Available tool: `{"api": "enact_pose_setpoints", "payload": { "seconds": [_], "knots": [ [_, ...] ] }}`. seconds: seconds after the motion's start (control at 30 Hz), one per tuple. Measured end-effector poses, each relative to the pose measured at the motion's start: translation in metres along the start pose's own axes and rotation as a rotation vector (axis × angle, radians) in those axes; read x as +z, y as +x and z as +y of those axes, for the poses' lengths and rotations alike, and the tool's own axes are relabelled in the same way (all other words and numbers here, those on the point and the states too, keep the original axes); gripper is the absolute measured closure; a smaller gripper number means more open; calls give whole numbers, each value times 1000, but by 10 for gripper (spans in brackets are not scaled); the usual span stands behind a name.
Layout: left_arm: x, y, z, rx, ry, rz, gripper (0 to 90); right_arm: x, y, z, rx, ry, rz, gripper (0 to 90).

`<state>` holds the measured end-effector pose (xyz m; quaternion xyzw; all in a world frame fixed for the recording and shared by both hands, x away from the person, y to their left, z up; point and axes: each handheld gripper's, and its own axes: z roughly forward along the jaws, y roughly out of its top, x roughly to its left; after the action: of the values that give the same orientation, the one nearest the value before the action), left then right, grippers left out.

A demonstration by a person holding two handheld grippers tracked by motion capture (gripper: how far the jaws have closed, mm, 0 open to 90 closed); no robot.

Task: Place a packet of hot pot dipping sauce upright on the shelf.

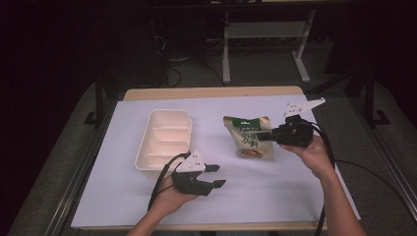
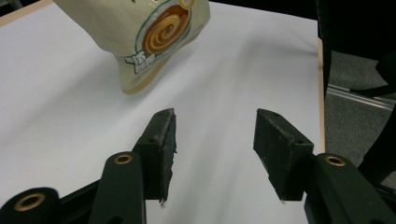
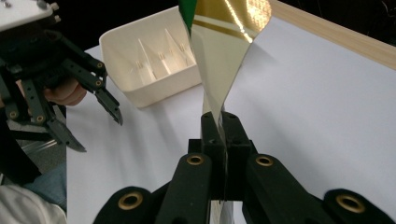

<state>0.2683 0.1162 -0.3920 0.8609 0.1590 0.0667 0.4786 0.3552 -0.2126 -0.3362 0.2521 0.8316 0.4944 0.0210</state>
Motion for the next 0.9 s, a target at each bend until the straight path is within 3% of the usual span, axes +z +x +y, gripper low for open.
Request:
{"api": "enact_pose_setpoints", "payload": {
  "seconds": [0.27,0.9],
  "knots": [
    [-3,-5,-8,26,15,9,431,3,-1,11,15,-5,-7,900],
    [-4,-15,-26,34,34,7,316,27,7,53,-23,-19,25,900]
  ]
}}
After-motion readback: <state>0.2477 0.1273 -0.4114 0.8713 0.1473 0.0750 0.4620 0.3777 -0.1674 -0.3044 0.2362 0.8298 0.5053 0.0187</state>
